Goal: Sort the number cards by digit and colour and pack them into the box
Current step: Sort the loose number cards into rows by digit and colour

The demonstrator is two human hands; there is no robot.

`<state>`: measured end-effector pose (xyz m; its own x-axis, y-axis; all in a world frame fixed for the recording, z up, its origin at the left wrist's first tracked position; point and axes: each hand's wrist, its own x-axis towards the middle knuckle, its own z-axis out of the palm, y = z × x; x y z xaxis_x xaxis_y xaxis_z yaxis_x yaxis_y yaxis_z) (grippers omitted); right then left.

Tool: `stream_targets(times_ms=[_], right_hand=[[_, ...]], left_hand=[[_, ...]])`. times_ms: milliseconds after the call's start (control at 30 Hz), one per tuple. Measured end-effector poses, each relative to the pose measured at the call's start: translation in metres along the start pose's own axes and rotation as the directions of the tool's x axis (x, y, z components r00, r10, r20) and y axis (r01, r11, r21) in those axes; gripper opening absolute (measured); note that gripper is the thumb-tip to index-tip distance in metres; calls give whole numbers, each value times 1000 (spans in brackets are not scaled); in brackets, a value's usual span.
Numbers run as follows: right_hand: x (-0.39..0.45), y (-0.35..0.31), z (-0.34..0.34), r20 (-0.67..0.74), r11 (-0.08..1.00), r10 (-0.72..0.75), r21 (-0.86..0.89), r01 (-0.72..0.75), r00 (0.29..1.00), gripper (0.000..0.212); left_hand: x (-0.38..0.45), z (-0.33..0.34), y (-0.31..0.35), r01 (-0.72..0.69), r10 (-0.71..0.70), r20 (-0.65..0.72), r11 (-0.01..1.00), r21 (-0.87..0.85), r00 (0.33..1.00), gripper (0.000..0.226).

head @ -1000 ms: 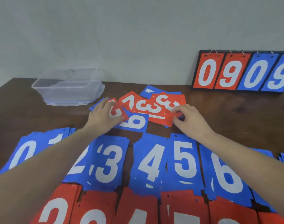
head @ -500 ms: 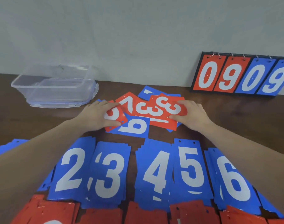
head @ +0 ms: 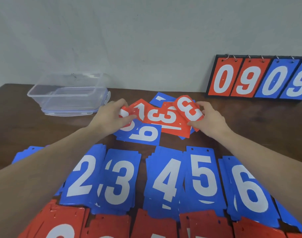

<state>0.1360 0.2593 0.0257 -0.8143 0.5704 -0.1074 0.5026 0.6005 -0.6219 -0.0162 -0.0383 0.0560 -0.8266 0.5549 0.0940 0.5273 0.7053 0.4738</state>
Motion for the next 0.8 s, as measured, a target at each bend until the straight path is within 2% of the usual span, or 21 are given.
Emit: stream_targets(times_ms=[133,200,300,433,467,567,633,800], right_hand=[[-11,-1,-11,-62,952,44,306,-23,997,72],[-19,-5,-16,-11,915,80,398,-69,997,69],[-32,-13,-23,129,858,105,489,-155,986,61],[-50,-18,-30,226,763,61,618,-192,972,19],[-55,-16,-31,270,748,28,633,-199,963,17],[-70,-11,-33,444,679,-96,683,-267,891,36],[-79,-10,-37,513,638,-157,705,-309,844,41],[-97,-12,-46,583,631,-268,708,-318,767,26]], left_hand=[[-10,-9,26,66,-70,-65,996,-60,995,49],[-17,-12,41,153,-158,-24,977,-148,987,55],[-31,-15,58,195,-194,28,949,-246,981,56],[-58,-17,75,283,-281,62,878,-387,958,43],[-65,-17,77,301,-302,69,849,-433,951,39],[-86,-20,81,338,-361,68,771,-540,930,32],[-100,-23,80,362,-399,67,735,-573,914,26],[-136,-26,76,389,-487,8,687,-614,873,19]])
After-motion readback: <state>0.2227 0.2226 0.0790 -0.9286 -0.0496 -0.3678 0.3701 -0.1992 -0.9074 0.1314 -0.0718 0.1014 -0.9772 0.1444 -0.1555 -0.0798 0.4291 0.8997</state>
